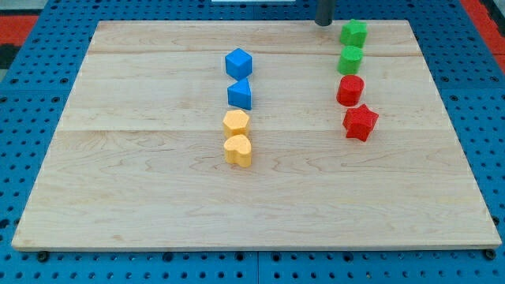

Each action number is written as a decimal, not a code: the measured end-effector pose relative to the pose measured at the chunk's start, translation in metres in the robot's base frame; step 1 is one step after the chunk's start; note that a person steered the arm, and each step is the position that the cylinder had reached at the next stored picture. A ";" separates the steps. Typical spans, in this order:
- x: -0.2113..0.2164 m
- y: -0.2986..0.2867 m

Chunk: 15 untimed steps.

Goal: Push the green star closer to the green circle

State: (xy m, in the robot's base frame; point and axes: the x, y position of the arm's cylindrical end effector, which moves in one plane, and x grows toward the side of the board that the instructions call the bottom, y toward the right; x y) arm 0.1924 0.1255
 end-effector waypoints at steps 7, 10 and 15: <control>-0.001 0.019; 0.013 0.084; 0.053 0.039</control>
